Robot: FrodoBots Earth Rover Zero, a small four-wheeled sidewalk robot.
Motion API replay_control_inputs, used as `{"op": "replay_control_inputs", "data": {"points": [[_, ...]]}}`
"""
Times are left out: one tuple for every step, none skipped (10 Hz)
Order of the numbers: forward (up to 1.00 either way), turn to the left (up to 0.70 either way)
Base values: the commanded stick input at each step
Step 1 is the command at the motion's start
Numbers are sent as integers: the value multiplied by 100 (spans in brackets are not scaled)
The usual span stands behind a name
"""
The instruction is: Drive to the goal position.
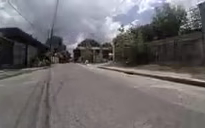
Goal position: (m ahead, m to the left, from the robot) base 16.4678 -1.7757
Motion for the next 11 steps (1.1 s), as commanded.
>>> {"op": "replay_control_inputs", "data": {"points": [[100,40],[100,40],[100,40],[100,40],[100,40],[100,40],[100,40],[100,40],[100,24],[100,0],[100,0]]}}
